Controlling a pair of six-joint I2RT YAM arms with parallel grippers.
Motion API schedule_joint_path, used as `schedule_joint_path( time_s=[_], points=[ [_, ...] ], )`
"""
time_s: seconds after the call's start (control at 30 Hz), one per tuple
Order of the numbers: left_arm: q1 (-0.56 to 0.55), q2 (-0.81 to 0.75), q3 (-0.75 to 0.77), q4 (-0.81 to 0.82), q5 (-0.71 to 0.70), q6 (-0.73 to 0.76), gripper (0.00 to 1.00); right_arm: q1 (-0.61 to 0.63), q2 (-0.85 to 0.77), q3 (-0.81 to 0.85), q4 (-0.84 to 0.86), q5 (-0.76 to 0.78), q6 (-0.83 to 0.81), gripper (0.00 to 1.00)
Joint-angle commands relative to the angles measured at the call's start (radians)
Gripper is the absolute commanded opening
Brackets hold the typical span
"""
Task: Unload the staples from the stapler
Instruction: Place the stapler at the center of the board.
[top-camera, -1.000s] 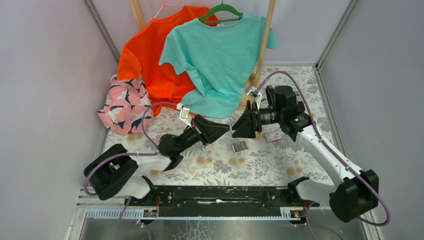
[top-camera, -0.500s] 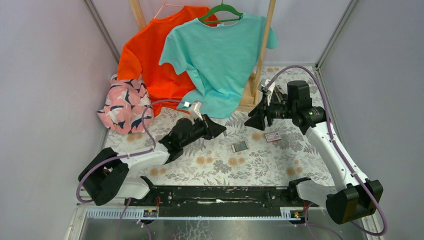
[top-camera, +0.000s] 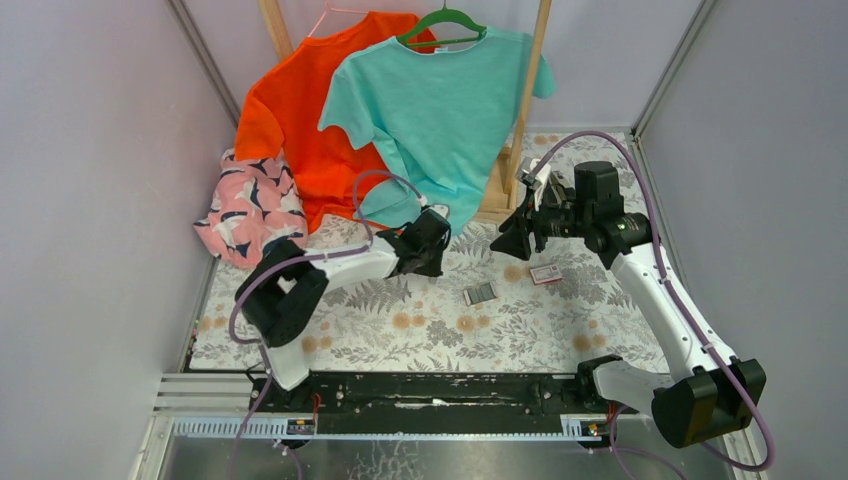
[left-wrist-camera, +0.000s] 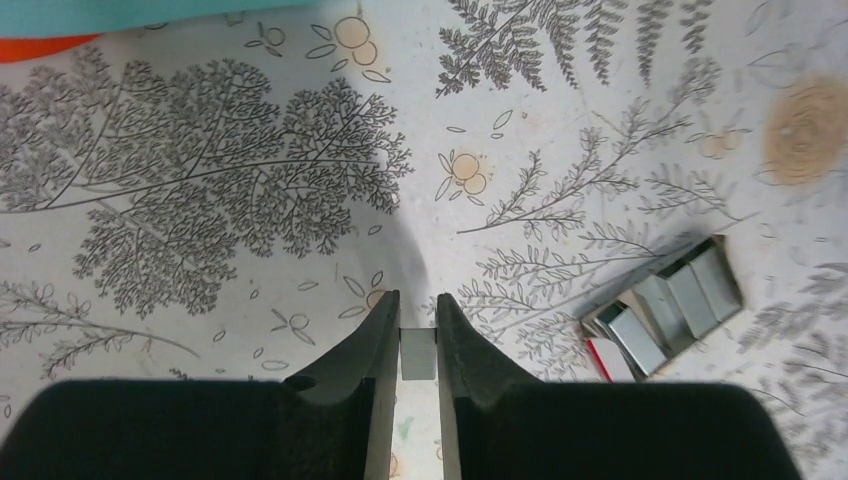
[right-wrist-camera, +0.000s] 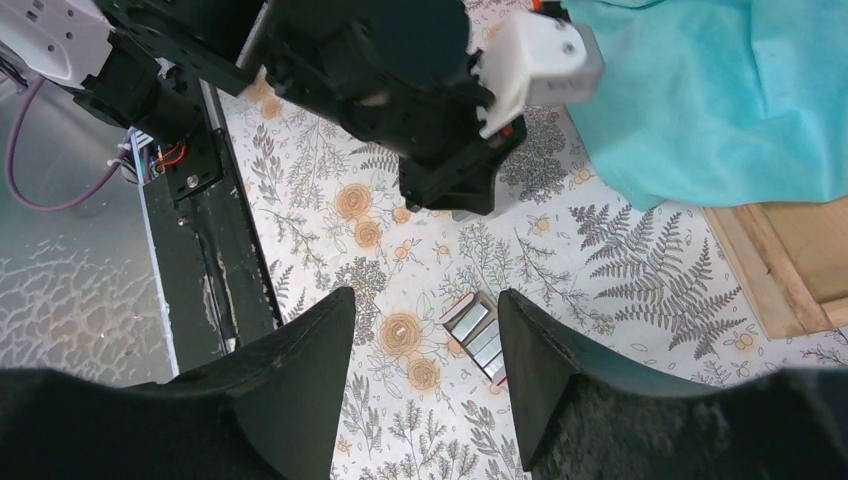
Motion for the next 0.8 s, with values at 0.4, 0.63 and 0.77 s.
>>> schedule_joint_path(
  time_s=[0.4, 0.63, 0.77],
  points=[
    [-0.043, 0.103, 0.187, -0.193, -0.096, 0.109, 0.62, -0.013, 0.018, 0.023, -0.039, -0.017, -0.053, 0.62],
    [-0.041, -0.35, -0.25, 0.378, 0.041, 0.126, 0.63, -0.017, 0.009, 0.025, -0.123, -0.184, -0.269, 0.63],
    [-0.037, -0.618, -0.515, 0.642, 0.091, 0.167, 0.74, -0.017, 0.018, 0.001, -0.097, -0.307, -0.416, 0.77]
  ],
)
